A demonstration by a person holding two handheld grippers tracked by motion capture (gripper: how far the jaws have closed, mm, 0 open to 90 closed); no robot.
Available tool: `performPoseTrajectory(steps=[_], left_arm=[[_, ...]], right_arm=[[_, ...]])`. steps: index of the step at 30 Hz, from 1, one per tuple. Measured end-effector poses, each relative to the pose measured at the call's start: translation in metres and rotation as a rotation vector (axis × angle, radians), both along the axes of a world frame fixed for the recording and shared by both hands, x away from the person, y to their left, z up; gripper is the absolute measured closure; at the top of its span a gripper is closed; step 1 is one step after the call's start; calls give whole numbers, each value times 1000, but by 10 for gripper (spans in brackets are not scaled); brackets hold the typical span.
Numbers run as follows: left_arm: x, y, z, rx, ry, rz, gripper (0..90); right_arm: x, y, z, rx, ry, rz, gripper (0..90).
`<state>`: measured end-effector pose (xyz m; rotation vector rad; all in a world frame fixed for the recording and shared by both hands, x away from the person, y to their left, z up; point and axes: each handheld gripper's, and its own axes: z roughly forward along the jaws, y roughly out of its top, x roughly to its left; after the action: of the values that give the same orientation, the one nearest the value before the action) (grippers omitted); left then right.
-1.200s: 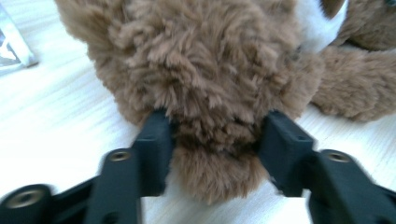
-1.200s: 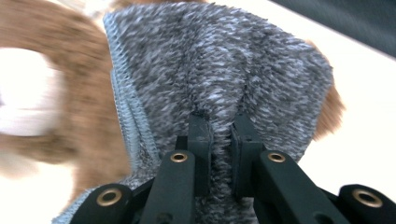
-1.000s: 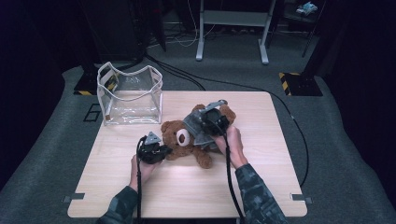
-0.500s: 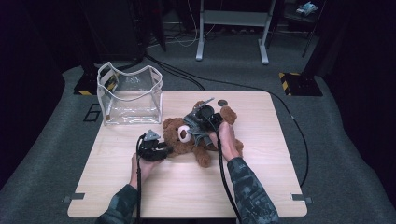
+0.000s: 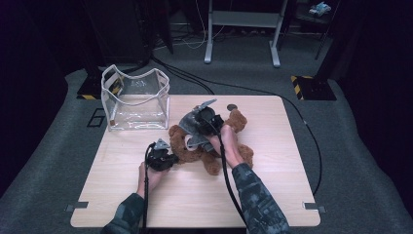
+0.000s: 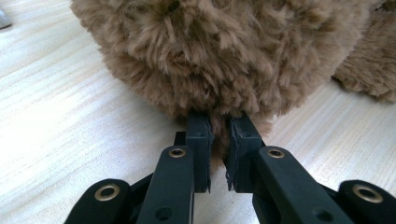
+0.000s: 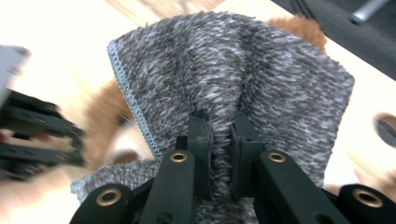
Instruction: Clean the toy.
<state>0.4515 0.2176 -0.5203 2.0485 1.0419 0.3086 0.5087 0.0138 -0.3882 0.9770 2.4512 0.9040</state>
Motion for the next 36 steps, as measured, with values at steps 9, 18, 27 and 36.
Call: performPoseTrajectory(steps=[9, 18, 27, 36], left_arm=[[-1, 2, -3, 28, -23, -9, 824], [-2, 4, -4, 16, -25, -8, 826], [-2, 6, -6, -9, -20, -7, 826], [-2, 6, -7, -18, -30, -10, 824]], right_arm=[[17, 14, -20, -124, 1, -26, 818], [21, -30, -19, -190, -15, -128, 820], [31, -80, -19, -183, -13, -254, 820], [9, -64, 3, -43, -20, -166, 815]])
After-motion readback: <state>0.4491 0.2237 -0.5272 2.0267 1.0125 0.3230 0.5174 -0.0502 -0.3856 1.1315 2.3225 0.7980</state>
